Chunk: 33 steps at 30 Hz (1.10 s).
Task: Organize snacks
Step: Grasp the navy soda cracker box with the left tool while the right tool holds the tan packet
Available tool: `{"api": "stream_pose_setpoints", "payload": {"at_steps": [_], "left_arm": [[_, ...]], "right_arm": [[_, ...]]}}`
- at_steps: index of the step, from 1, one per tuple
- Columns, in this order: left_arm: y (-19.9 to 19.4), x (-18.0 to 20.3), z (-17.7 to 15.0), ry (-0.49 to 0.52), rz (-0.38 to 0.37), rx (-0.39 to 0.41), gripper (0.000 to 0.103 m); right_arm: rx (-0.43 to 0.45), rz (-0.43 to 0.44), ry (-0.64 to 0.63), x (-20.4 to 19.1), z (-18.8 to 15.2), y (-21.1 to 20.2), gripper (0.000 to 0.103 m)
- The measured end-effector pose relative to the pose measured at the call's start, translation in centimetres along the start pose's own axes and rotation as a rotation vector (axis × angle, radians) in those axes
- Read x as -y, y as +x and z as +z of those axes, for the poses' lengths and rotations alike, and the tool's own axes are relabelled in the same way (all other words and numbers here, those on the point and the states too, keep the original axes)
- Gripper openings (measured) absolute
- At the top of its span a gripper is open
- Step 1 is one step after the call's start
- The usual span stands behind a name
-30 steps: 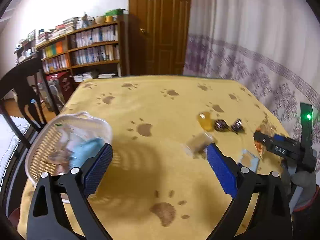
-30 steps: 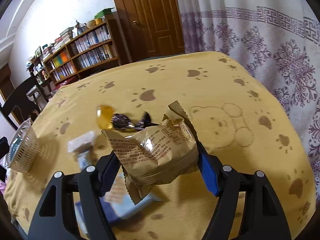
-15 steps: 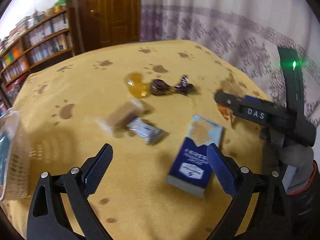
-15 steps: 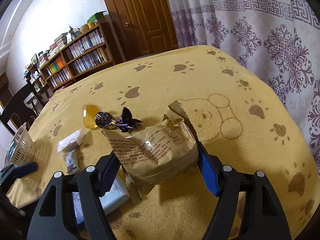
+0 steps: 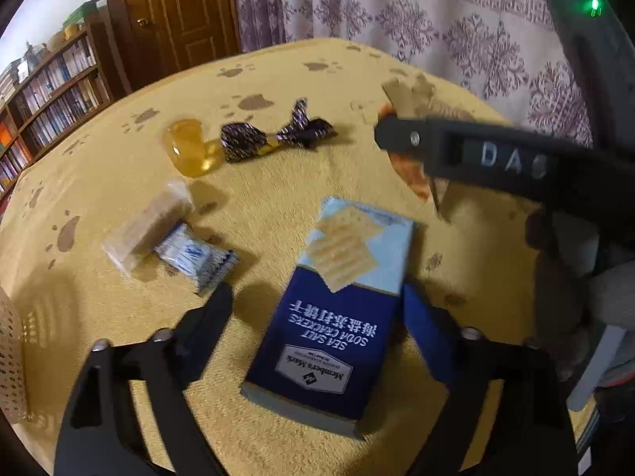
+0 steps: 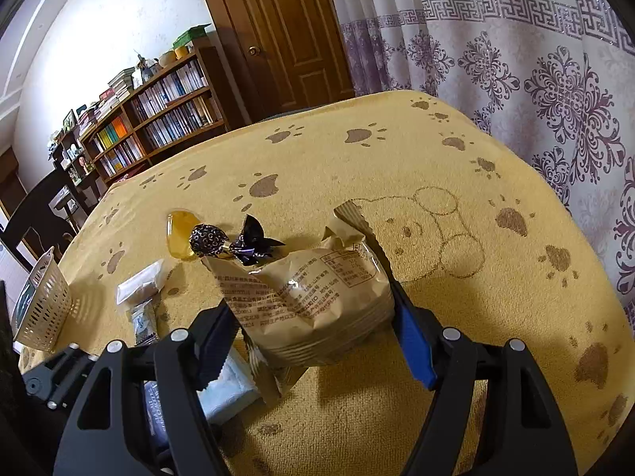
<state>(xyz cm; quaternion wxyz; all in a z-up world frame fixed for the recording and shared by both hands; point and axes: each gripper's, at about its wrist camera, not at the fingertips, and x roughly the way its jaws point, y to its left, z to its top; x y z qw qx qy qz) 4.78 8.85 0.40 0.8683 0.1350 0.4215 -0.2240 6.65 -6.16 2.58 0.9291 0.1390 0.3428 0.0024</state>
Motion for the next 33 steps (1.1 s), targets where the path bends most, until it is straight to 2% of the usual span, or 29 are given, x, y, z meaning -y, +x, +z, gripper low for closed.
{"api": "stream_pose_setpoints", "payload": {"at_steps": [2, 4, 7, 17, 23, 33], "left_arm": [[0.0, 0.3, -0.1, 0.013, 0.007, 0.014, 0.077], [-0.2, 0.5, -0.1, 0.020, -0.002, 0.027, 0.063], [-0.5, 0.7, -0.3, 0.019, 0.001, 0.039, 0.054], [-2.7, -0.4, -1.1, -0.034, 0.009, 0.064, 0.051], [-4.8, -1.7, -1.5, -0.064, 0.045, 0.085, 0.051], [-8.7, -3.9, -1.6, -0.105, 0.121, 0.165, 0.051]], "right_arm": [[0.001, 0.000, -0.010, -0.2, 0.0, 0.0, 0.072], [0.003, 0.000, -0.019, -0.3, 0.0, 0.0, 0.072], [0.007, 0.004, -0.024, -0.5, 0.0, -0.2, 0.072], [0.014, 0.010, -0.024, -0.4, 0.0, -0.4, 0.072], [0.017, 0.013, -0.026, -0.6, 0.0, -0.6, 0.072], [0.029, 0.031, -0.031, -1.0, 0.1, -1.3, 0.072]]}}
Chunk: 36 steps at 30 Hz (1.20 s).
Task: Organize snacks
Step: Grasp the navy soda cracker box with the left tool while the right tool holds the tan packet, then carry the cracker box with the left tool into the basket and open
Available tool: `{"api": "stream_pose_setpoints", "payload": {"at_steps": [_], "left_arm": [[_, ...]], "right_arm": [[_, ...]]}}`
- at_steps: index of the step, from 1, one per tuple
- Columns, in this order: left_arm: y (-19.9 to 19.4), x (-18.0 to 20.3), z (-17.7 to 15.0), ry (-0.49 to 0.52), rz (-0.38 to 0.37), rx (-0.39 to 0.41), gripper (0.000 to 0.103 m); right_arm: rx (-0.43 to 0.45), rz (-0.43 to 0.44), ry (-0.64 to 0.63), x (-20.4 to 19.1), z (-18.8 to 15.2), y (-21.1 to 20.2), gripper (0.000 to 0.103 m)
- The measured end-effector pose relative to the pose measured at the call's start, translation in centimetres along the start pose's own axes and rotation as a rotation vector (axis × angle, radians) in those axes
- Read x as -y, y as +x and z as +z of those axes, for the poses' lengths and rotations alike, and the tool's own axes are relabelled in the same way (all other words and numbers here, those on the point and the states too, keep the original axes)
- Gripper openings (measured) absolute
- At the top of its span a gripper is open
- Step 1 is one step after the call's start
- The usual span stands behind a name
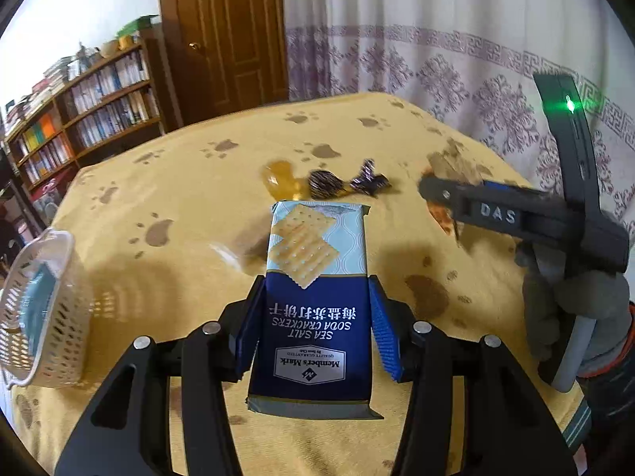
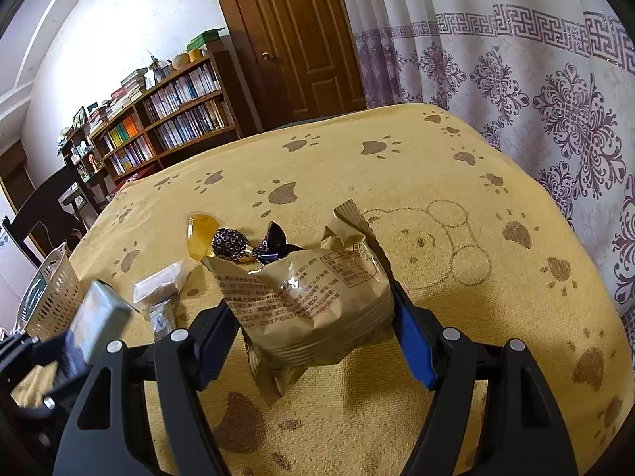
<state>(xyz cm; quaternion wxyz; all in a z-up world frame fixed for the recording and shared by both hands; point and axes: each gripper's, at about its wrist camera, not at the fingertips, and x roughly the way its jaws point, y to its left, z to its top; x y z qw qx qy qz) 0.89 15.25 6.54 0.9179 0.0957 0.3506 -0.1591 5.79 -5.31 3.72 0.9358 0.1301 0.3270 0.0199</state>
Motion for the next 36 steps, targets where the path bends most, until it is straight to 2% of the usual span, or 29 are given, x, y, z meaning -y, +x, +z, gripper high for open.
{"api": "stream_pose_setpoints", "payload": {"at_steps": [11, 19, 26, 36], "left_arm": [[-4.5, -6.3, 0.8, -0.126, 0.113, 0.099, 0.051], [-7.6, -12.3, 0.2, -0.217, 0.225, 0.146, 0.051], [-9.2, -17.3, -0.3, -0.255, 0.319, 0.168, 0.051], [-7.8, -23.6, -1.4, -0.358, 0.366, 0.129, 0.051]], "right_arm": [[-0.001, 0.046, 0.008, -1.0, -0.1, -0.7, 0.072], [0.000, 0.085, -0.021, -2.9, -0.6, -1.5, 0.072], [-0.002, 0.110, -0.032, -4.0, -0.9, -2.2, 0.072], [-0.011, 0.131, -0.046, -5.1, -1.4, -2.5, 0.072]]}}
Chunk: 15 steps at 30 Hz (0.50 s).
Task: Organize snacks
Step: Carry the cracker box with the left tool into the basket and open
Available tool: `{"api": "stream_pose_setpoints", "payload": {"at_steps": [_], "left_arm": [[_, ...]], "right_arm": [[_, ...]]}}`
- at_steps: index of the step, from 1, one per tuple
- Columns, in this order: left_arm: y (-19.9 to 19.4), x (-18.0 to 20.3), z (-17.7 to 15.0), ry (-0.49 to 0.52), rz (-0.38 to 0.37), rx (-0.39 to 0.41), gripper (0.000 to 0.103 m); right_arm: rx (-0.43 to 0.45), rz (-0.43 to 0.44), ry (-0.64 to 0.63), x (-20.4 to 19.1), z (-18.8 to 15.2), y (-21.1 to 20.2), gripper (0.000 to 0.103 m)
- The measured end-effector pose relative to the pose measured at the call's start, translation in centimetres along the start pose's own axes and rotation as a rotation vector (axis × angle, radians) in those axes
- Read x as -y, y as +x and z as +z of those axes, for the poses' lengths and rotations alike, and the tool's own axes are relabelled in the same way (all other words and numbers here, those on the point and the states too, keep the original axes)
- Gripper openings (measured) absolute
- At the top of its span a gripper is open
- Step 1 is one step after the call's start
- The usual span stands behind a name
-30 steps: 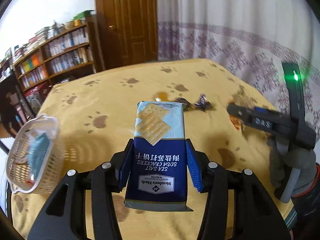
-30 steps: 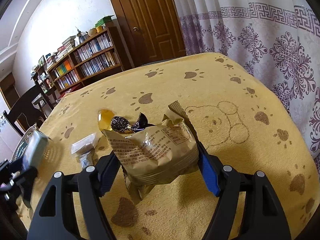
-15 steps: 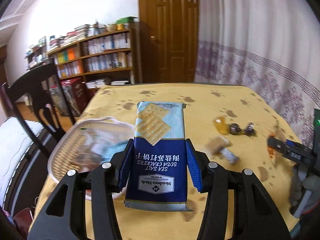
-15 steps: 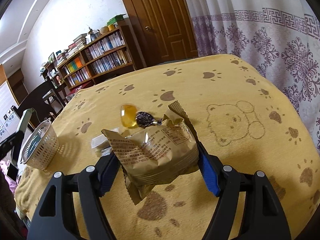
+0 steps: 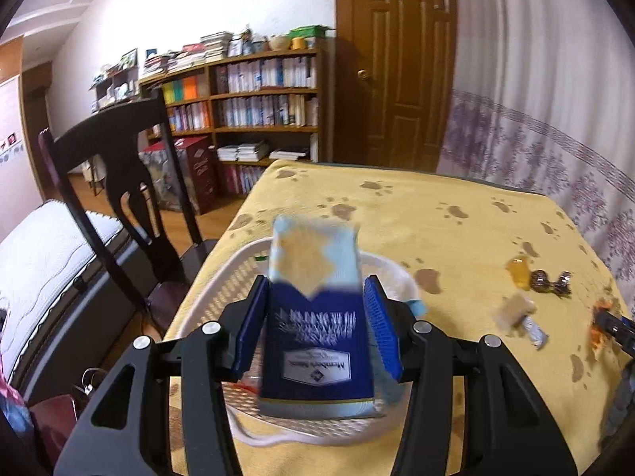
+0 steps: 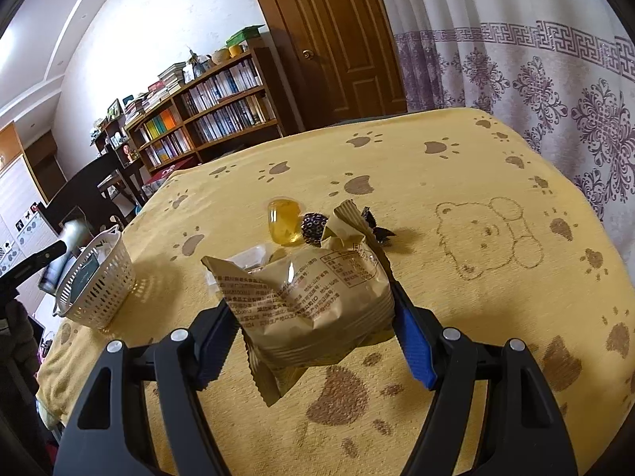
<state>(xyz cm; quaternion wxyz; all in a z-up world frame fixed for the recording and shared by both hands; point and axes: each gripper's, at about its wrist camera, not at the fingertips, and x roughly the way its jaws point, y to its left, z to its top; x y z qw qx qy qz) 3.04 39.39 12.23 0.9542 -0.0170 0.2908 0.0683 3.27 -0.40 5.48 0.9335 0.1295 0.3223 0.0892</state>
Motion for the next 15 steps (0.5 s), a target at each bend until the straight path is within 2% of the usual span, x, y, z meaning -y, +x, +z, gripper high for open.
{"api": "stream_pose_setpoints", "payload": {"at_steps": [10, 15], "left_arm": [[1.8, -2.5, -1.0, -0.065, 0.027, -0.043, 0.052], [1.6, -2.6, -1.9, -0.040, 0.042, -0.054, 0.052]], "right_arm": [[-0.011, 0.012, -0.022, -1.0, -0.3, 0.2, 0.072], [-0.008, 0.023, -0.029, -1.3, -0.4, -0.1, 0.072]]}}
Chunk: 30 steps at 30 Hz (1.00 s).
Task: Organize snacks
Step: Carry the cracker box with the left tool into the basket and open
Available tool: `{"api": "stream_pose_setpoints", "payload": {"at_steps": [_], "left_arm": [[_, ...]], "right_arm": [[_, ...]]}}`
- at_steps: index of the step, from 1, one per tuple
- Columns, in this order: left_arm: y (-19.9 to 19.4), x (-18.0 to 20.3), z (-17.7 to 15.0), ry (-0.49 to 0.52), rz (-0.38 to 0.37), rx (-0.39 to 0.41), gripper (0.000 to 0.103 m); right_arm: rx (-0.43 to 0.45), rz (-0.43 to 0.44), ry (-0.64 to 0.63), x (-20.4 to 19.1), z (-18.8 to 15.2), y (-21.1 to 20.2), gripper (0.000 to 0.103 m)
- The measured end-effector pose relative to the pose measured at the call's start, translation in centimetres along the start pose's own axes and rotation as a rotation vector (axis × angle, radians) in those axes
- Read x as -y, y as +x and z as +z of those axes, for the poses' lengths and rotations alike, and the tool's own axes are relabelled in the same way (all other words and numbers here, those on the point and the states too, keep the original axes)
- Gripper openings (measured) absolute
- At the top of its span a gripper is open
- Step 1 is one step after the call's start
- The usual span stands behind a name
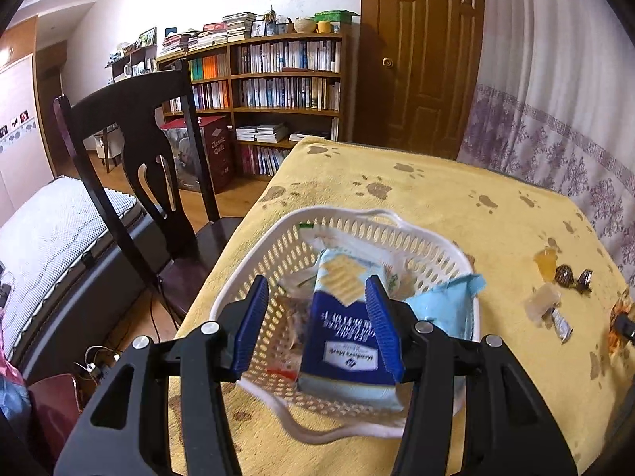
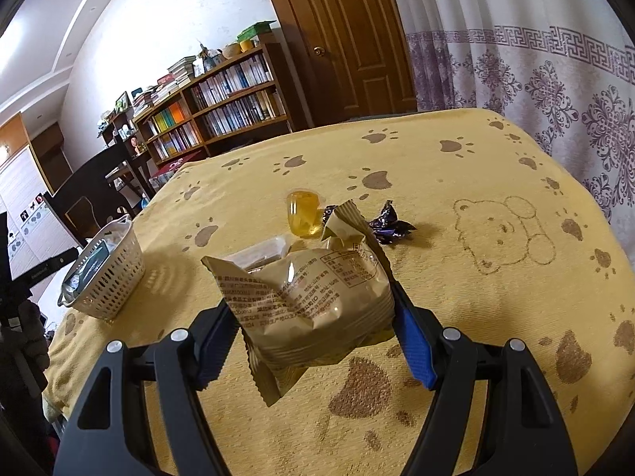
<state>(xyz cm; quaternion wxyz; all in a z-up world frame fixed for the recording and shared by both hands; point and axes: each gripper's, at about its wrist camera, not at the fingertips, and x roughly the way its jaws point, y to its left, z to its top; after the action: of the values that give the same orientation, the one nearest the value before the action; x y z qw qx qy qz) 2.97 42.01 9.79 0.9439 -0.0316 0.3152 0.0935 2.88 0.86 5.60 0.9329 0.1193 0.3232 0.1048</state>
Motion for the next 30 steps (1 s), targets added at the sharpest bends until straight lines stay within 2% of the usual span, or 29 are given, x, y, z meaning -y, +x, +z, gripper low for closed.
{"api": "stream_pose_setpoints", "payload": {"at_steps": [5, 10, 14, 17, 18, 19, 21, 30], "left_arm": [[1.3, -0.4, -1.0, 0.016, 0.051, -0.038, 0.052], [2.2, -0.8, -1.1, 0.004, 0.055, -0.045, 0.053], [2.3, -0.7, -1.1, 0.024, 0.075, -0.039, 0.063], [2.0, -1.3, -0.8, 0.010, 0.045, -0.044, 0.067], [1.6, -1.6, -0.6, 0.002, 0.033, -0.034, 0.068], [1.3, -1.9, -0.5, -0.005, 0.027, -0.025, 0.075], [0.2, -2.4, 0.1, -0.015, 0.035, 0.011, 0.081], [-4.8, -5.6, 1.8, -0.108, 0.052, 0.131, 0.083]], "right_arm": [[0.001, 0.014, -0.010, -0.8, -0.2, -0.3, 0.072], [0.004, 0.037, -0.020, -1.9, -0.3, -0.6, 0.072], [0.008, 0.076, -0.015, -3.3, 0.2, -0.8, 0.072], [0.012, 0.118, -0.018, -5.1, 1.2, -0.7, 0.072], [0.013, 0.129, -0.028, -5.8, 1.5, -0.6, 0.072], [0.015, 0.143, -0.045, -7.0, 2.0, -0.4, 0.072], [0.020, 0.167, -0.083, -9.2, 2.7, -0.1, 0.072], [-0.010, 0.308, -0.178, -18.9, 4.8, 2.4, 0.072]]}}
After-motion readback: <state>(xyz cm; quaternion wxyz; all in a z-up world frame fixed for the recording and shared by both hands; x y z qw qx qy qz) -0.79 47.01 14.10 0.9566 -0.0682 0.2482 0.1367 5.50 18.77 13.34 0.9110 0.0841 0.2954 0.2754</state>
